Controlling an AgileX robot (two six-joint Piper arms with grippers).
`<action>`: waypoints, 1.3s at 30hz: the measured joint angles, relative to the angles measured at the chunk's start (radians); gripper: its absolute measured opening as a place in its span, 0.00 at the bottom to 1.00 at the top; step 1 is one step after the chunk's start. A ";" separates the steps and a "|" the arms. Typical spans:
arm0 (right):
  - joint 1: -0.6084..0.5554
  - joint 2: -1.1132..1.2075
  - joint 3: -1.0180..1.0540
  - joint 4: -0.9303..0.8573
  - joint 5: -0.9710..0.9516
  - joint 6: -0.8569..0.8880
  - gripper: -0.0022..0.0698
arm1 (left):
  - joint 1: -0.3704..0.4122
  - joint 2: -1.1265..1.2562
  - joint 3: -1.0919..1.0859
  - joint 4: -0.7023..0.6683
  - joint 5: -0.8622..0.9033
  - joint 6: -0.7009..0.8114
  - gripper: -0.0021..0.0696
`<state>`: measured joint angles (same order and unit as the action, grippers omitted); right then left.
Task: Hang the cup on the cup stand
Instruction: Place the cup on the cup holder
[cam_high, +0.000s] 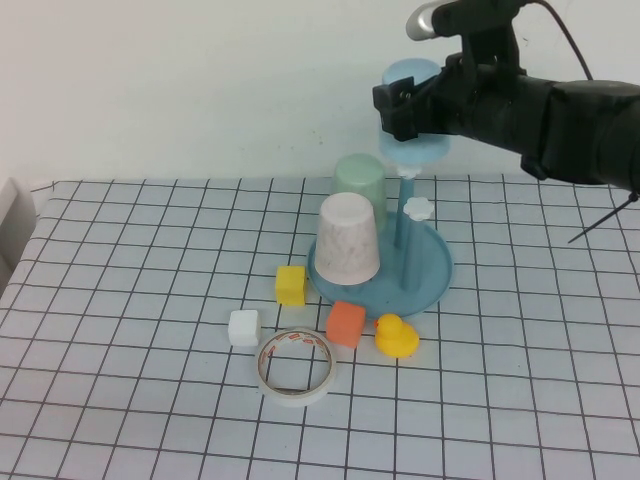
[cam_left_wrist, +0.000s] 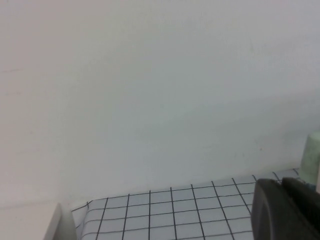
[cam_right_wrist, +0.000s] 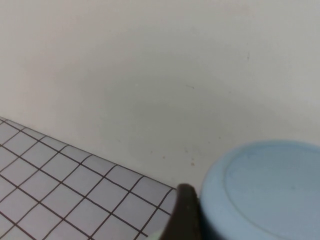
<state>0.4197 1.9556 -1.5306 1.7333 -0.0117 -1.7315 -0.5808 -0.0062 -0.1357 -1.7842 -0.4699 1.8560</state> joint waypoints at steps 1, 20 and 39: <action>0.000 0.006 -0.005 0.000 0.000 0.000 0.85 | 0.000 0.000 0.000 0.001 0.007 -0.002 0.03; 0.000 0.141 -0.080 0.004 -0.094 0.042 0.93 | 0.000 0.000 0.002 0.004 0.019 -0.004 0.03; 0.000 0.119 -0.080 0.007 -0.096 0.097 0.28 | 0.000 0.000 0.002 0.008 0.009 0.000 0.03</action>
<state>0.4197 2.0743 -1.6102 1.7406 -0.1073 -1.6347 -0.5808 -0.0062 -0.1338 -1.7764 -0.4611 1.8557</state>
